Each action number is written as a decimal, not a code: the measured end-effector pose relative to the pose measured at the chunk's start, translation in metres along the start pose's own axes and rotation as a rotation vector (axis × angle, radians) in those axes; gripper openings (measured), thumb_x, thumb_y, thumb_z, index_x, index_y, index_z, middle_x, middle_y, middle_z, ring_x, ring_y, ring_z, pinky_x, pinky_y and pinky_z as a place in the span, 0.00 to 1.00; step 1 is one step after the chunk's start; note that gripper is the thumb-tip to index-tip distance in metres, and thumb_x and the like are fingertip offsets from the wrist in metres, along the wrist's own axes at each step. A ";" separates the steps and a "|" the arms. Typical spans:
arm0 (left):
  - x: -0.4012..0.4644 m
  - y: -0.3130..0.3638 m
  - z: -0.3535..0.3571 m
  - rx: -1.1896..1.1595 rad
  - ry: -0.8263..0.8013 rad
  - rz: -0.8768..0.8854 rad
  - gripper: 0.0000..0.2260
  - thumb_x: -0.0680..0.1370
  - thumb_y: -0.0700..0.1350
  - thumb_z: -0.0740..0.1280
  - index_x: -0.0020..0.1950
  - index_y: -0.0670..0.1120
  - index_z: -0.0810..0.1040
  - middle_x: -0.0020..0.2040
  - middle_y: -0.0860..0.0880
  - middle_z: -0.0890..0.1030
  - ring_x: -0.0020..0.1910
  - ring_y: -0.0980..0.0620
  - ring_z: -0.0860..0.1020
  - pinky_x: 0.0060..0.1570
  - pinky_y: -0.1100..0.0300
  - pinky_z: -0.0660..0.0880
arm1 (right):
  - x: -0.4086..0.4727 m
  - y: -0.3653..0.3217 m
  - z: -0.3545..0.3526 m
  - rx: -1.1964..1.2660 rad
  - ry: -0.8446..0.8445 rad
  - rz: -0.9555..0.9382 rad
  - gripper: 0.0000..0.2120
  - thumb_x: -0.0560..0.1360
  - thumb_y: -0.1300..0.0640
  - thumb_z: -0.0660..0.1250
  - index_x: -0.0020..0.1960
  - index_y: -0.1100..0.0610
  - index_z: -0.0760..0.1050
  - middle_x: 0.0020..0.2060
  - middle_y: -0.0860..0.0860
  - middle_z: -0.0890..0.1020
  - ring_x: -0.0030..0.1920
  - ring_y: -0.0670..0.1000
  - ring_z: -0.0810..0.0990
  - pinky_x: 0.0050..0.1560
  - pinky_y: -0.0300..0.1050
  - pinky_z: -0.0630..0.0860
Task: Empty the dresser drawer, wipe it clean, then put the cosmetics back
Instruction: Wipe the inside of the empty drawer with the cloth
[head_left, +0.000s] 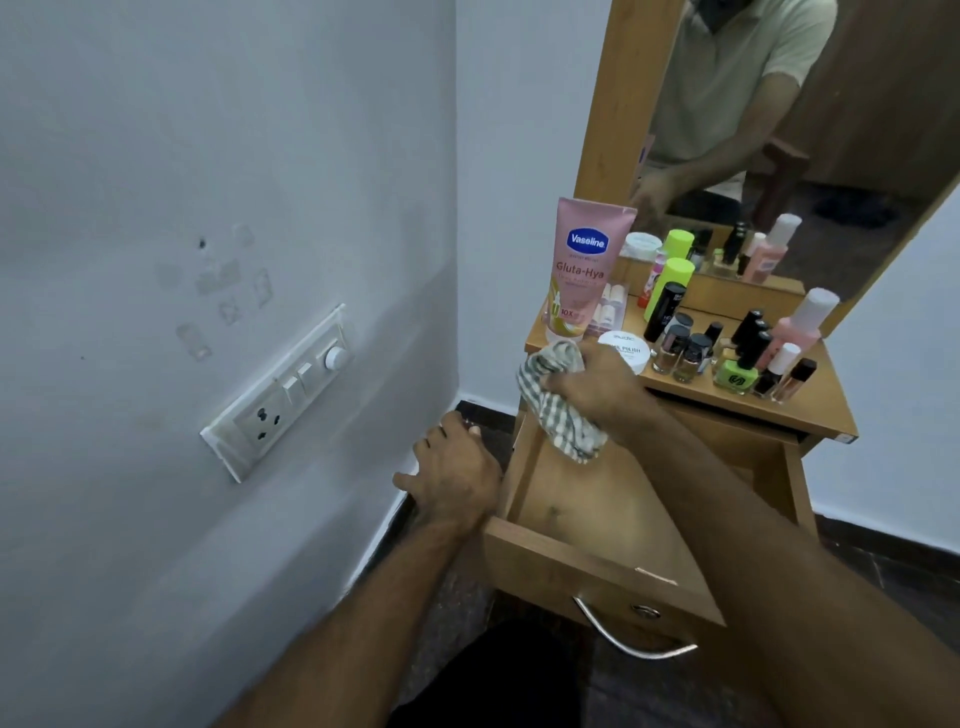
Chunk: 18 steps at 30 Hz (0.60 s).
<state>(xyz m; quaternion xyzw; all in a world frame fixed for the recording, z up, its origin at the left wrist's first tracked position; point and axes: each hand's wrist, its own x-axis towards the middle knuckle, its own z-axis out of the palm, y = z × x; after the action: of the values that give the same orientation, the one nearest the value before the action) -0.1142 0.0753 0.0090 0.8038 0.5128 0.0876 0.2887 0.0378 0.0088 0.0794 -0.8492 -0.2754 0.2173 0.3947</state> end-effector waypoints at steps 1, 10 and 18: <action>0.000 -0.001 0.000 0.007 0.008 0.001 0.18 0.85 0.50 0.52 0.74 0.49 0.64 0.72 0.46 0.71 0.71 0.44 0.67 0.67 0.32 0.61 | 0.003 -0.006 0.005 -0.195 0.059 -0.085 0.13 0.75 0.58 0.71 0.60 0.55 0.77 0.48 0.50 0.83 0.47 0.54 0.82 0.50 0.48 0.78; 0.003 -0.004 0.001 -0.089 0.009 -0.032 0.16 0.85 0.49 0.54 0.72 0.50 0.66 0.69 0.47 0.73 0.68 0.45 0.69 0.65 0.35 0.65 | -0.010 0.023 0.029 -0.567 0.094 -0.215 0.20 0.76 0.62 0.66 0.66 0.49 0.73 0.58 0.53 0.82 0.56 0.58 0.80 0.53 0.54 0.79; 0.004 -0.007 0.005 -0.162 -0.024 -0.001 0.17 0.84 0.48 0.57 0.73 0.48 0.67 0.69 0.45 0.74 0.68 0.44 0.70 0.65 0.35 0.68 | -0.058 0.065 0.031 -0.680 -0.115 -0.524 0.27 0.78 0.61 0.64 0.75 0.45 0.70 0.73 0.44 0.73 0.70 0.52 0.73 0.63 0.54 0.76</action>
<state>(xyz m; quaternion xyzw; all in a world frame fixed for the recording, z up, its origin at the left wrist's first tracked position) -0.1151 0.0791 0.0003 0.7785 0.5009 0.1191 0.3590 -0.0045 -0.0460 0.0179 -0.8189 -0.5591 0.0535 0.1183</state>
